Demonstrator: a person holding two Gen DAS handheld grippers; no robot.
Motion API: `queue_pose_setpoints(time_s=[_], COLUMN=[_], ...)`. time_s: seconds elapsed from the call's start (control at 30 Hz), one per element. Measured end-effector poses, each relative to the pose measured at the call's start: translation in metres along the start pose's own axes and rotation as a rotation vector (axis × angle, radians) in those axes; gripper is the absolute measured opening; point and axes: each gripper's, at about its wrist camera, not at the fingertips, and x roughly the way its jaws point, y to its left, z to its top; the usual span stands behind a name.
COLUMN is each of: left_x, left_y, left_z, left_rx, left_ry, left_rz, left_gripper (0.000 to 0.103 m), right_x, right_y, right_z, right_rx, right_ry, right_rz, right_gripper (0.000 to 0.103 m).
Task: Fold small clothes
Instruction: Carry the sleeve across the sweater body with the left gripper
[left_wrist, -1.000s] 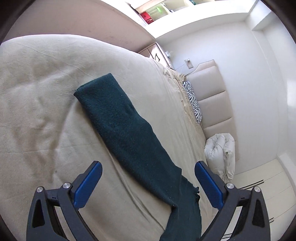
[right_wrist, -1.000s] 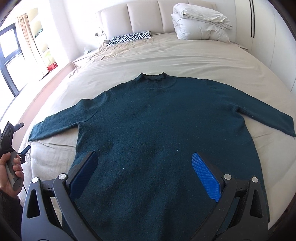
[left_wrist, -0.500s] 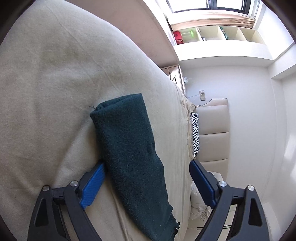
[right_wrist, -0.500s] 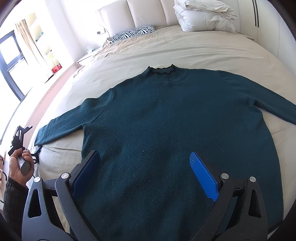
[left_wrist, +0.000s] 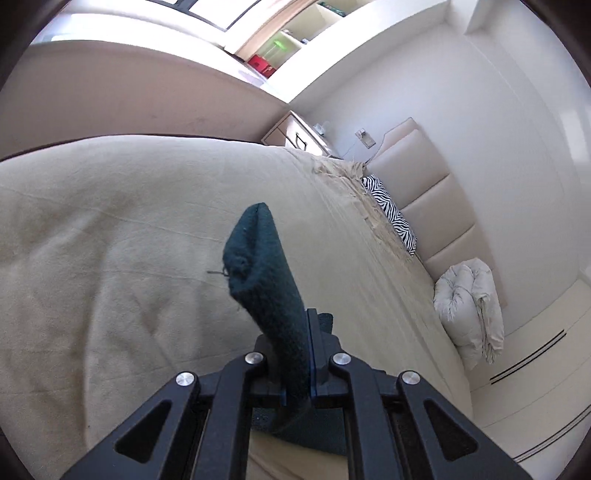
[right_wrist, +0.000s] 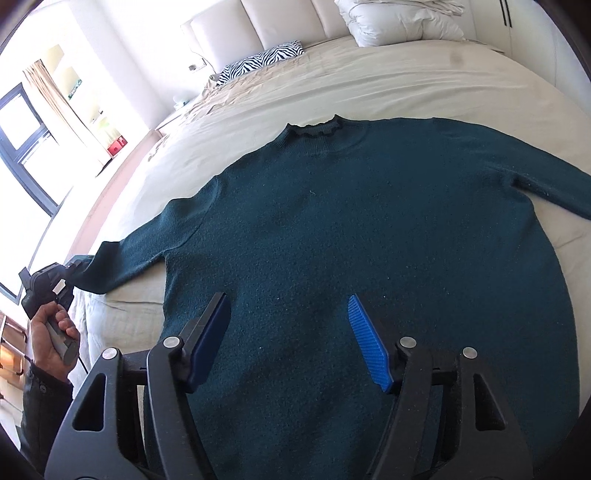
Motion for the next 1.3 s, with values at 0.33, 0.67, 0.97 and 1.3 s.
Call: queue_pose_setpoints(time_s=[0.33,0.67,0.97,1.3], left_x=[0.008,0.003,-0.001,-0.034], left_y=[-0.166,-0.186,-0.186,-0.189], left_z=[-0.179,-0.244,-0.261,-0.237], left_rx=[1.004,1.381,1.467,1.265], left_ry=[0.031,-0.099,-0.124,-0.060], left_rz=[0.137,0.260,0.253,0.052], left_gripper=[0.008,0.009,0.012,0.079], right_x=[0.031,0.115,0.165,0.119], right_y=[0.000,0.065,0.100,0.034], right_z=[0.039,0.075,0.074,0.128], right_rx=[0.163,0.220,0.142,0.096], right_ry=[0.119,0.353,0.479,0.302], right_rz=[0.362,0.666,0.632,0.475], right_gripper=[0.065,0.065,0.018,0.007])
